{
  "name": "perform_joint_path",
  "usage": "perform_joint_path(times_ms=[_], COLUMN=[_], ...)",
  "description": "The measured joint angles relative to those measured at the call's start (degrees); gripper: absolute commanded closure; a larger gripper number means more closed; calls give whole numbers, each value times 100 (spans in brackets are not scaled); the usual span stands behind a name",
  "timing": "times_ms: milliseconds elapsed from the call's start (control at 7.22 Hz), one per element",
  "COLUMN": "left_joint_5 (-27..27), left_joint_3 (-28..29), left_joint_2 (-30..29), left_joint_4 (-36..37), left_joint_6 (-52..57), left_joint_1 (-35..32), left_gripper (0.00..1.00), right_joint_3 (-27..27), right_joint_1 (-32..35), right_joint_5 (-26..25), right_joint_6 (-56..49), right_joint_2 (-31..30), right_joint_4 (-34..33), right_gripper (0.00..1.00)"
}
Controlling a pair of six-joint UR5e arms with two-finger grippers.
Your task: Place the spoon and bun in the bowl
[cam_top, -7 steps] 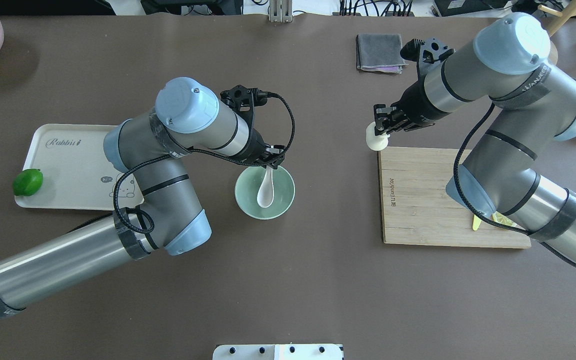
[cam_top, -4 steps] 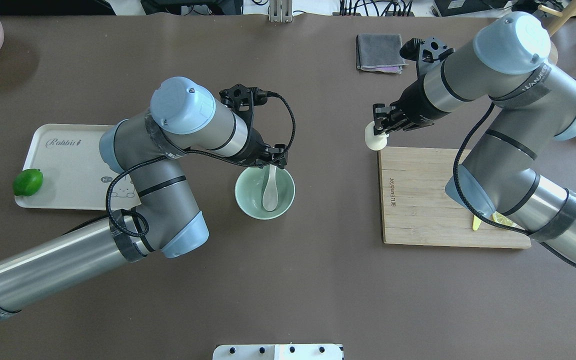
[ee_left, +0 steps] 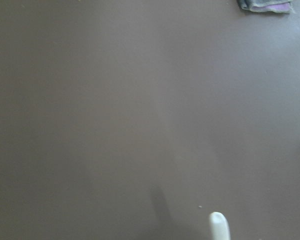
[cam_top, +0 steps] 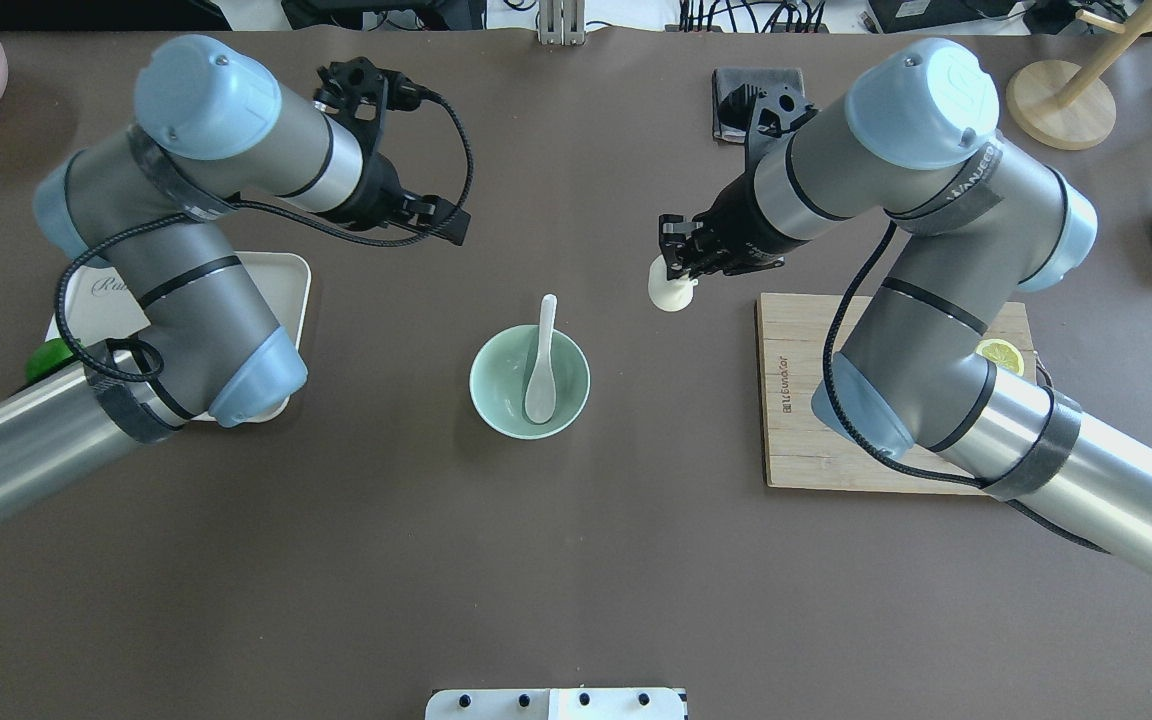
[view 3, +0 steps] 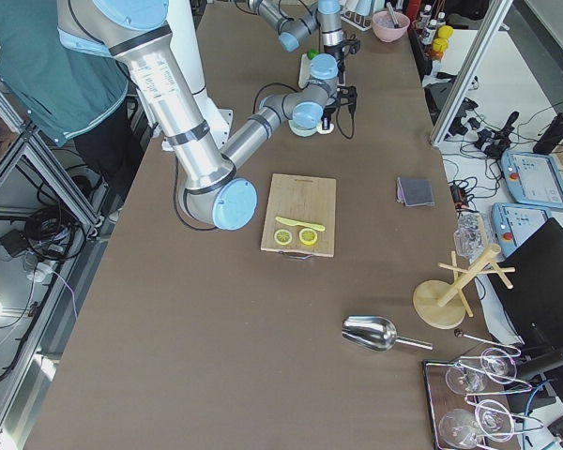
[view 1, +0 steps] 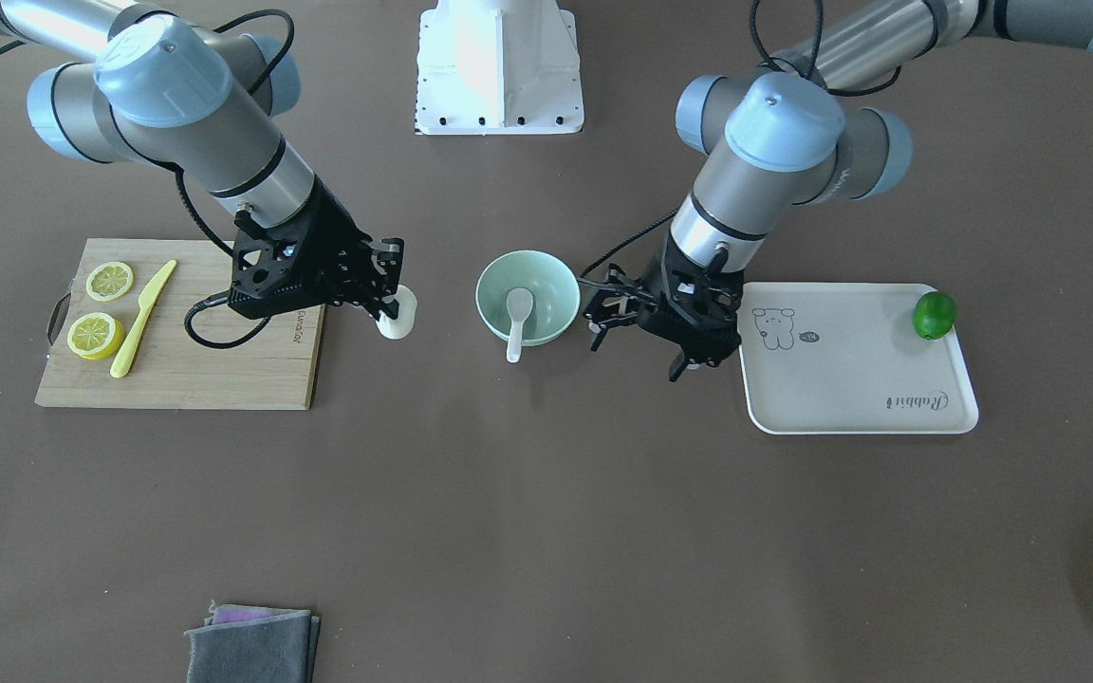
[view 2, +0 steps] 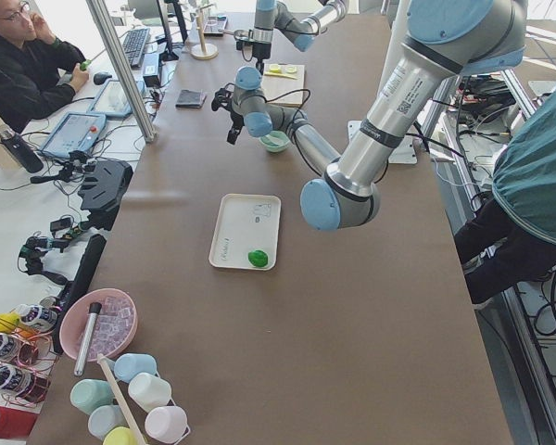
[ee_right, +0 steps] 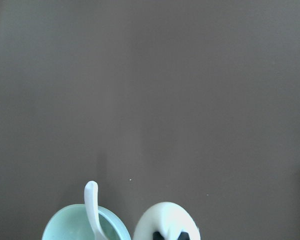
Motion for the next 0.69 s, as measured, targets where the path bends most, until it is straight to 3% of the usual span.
perform_joint_path(times_ms=[277,692], left_joint_5=[148,133], left_joint_3=[-41,-136], left_joint_2=[285,639], left_joint_4=[352,395], left_joint_6=[524,638], left_joint_1=[-648,-1068], left_gripper=[2,2], right_joint_3=[-286,-658], right_joint_1=[-333,-1044], right_joint_5=[-374,-1170], right_joint_6=[146,452], right_joint_2=[513,1035], right_joint_4=[-177,-192], right_gripper=[100,100])
